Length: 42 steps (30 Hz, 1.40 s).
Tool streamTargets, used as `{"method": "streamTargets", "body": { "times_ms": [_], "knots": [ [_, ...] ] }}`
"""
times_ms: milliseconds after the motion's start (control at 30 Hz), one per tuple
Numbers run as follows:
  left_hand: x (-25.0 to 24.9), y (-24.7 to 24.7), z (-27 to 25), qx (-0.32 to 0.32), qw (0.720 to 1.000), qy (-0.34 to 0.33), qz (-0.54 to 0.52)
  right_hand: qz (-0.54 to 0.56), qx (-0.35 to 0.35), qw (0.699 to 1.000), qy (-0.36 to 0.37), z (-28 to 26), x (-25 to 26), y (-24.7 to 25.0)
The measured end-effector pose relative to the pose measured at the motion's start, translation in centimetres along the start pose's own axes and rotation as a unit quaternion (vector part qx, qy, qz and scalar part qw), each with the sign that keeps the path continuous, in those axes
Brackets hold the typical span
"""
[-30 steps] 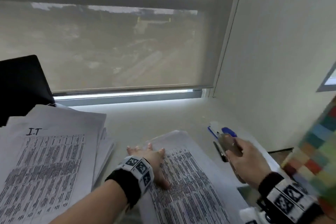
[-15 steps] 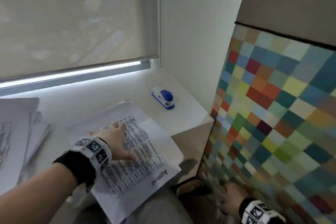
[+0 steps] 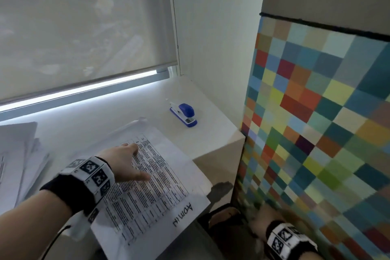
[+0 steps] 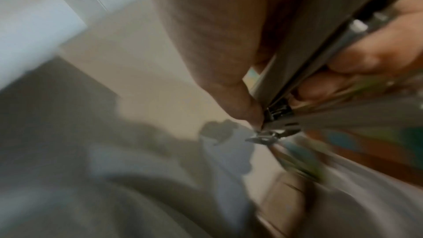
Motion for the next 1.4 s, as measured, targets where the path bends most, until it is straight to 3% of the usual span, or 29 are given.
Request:
{"method": "streamTargets", "body": {
  "times_ms": [33, 100, 200, 267, 433, 600, 700, 800, 933, 1000, 1133, 1200, 1233, 1333, 1400],
  "knots": [
    [0.4, 0.4, 0.0, -0.007, 1.0, 0.003, -0.004, 0.044, 0.009, 0.999, 0.009, -1.1, 2.2, 1.4],
    [1.7, 1.0, 0.1, -0.028, 1.0, 0.004, -0.013, 0.12, -0.044, 0.988, 0.089, -2.6, 6.7, 4.5],
    [3.5, 1.3, 0.3, -0.059, 0.998, 0.004, -0.031, 0.139, -0.12, 0.957, 0.224, -5.5, 12.7, 7.9],
    [4.5, 1.0, 0.8, -0.078, 0.995, 0.009, -0.054, 0.12, -0.113, 0.952, 0.257, -6.1, 16.3, 8.5],
    [7.9, -0.2, 2.3, -0.096, 0.985, 0.06, -0.128, 0.016, -0.105, 0.968, 0.227, -2.6, 23.5, 7.1],
    [10.3, -1.5, 3.7, -0.029, 0.986, 0.092, -0.135, -0.008, -0.109, 0.958, 0.267, 0.5, 30.8, 5.8],
    [10.5, -1.5, 3.8, -0.007, 0.99, 0.097, -0.1, 0.007, -0.183, 0.938, 0.295, 1.2, 34.0, 7.4],
    [10.7, -1.2, 3.9, -0.015, 0.992, 0.096, -0.085, -0.101, -0.265, 0.93, 0.234, 2.5, 35.1, 9.9],
    [11.1, -1.3, 4.3, -0.029, 0.992, 0.091, -0.087, -0.174, -0.164, 0.945, 0.221, 5.8, 35.7, 9.6],
    [11.2, -1.4, 4.5, -0.03, 0.992, 0.089, -0.089, -0.178, -0.149, 0.948, 0.219, 6.3, 35.7, 9.5],
    [11.7, -1.4, 4.7, -0.038, 0.989, 0.093, -0.104, -0.076, -0.168, 0.96, 0.211, 6.5, 34.6, 11.2],
    [12.1, -1.2, 4.8, -0.051, 0.986, 0.101, -0.125, 0.079, -0.182, 0.954, 0.223, 5.5, 33.7, 12.2],
    [12.3, -1.1, 4.9, -0.053, 0.983, 0.106, -0.138, 0.161, -0.186, 0.938, 0.243, 4.6, 33.3, 12.7],
    [12.7, -0.9, 4.8, -0.044, 0.975, 0.125, -0.179, 0.292, -0.139, 0.902, 0.287, 1.5, 32.8, 12.7],
    [13.1, -1.0, 4.8, -0.047, 0.966, 0.131, -0.22, 0.324, -0.077, 0.899, 0.284, -0.4, 32.3, 11.3]
  ]
}}
Point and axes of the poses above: each hand's wrist, its own z-axis towards the middle knuckle, its own y-axis out of the back of the hand, x = y × z, the point moved 6 cm from there along z, towards the middle knuckle, and after that the axes turned 6 degrees about z, right-handed, at the moved point
